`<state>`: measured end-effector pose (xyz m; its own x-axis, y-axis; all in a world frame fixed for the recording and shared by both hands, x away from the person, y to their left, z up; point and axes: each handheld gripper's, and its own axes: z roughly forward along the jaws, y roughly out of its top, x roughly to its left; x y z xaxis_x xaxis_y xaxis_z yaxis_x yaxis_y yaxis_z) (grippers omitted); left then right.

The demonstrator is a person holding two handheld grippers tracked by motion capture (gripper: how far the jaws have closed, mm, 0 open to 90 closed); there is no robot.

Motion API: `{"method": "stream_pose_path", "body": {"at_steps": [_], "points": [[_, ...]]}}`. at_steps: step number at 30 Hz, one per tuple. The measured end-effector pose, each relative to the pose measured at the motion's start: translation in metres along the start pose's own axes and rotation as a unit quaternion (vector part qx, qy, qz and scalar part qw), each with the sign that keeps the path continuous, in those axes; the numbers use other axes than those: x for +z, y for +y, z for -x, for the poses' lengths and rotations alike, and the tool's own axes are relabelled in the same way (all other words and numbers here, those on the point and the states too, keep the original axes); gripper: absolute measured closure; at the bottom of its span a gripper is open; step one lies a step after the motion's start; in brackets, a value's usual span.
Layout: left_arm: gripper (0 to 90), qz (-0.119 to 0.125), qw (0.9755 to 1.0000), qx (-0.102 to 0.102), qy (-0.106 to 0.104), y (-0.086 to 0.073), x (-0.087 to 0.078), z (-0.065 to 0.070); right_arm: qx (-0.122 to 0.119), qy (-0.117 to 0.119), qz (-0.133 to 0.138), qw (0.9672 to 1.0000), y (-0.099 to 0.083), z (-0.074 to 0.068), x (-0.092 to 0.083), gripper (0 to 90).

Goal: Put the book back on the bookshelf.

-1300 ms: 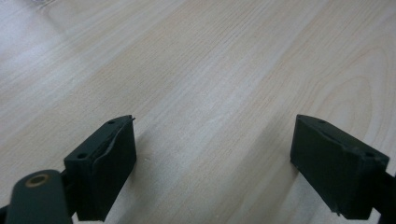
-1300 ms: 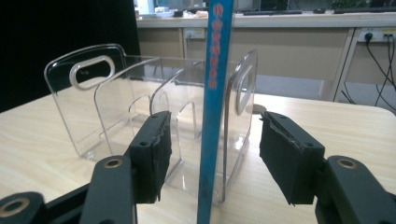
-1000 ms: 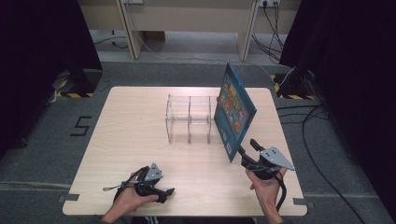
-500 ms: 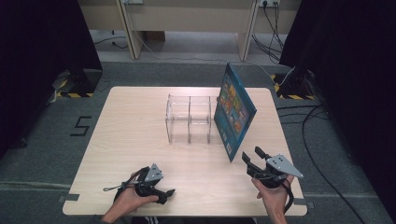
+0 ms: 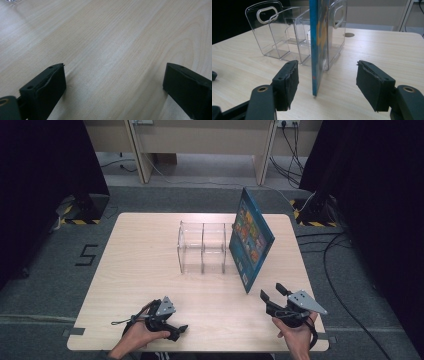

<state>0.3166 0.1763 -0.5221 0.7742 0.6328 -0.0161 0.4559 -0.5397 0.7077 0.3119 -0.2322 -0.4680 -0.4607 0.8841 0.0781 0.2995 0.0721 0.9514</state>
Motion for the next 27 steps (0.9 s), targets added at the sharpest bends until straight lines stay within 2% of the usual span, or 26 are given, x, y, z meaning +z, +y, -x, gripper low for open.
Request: {"method": "stream_pose_path", "body": {"at_steps": [6, 16, 25, 27], "points": [[0.5, -0.001, 1.0, 0.002, -0.002, 0.0, 0.001, 0.001, -0.008, 0.011, -0.016, 0.9998, -0.005, -0.004, -0.005, 33.3], [0.0, -0.001, 1.0, 0.004, -0.003, -0.001, 0.001, 0.002, 0.001, 0.032, -0.043, 0.9985, -0.014, -0.008, -0.011, 31.9], [0.0, 0.001, 1.0, 0.004, -0.004, -0.001, 0.001, 0.002, -0.003, 0.05, -0.08, 0.9955, -0.023, -0.013, -0.013, 27.6], [0.0, 0.002, 1.0, 0.005, -0.004, -0.002, 0.001, 0.002, -0.005, 0.057, -0.093, 0.994, -0.025, -0.014, -0.013, 25.4]]}}
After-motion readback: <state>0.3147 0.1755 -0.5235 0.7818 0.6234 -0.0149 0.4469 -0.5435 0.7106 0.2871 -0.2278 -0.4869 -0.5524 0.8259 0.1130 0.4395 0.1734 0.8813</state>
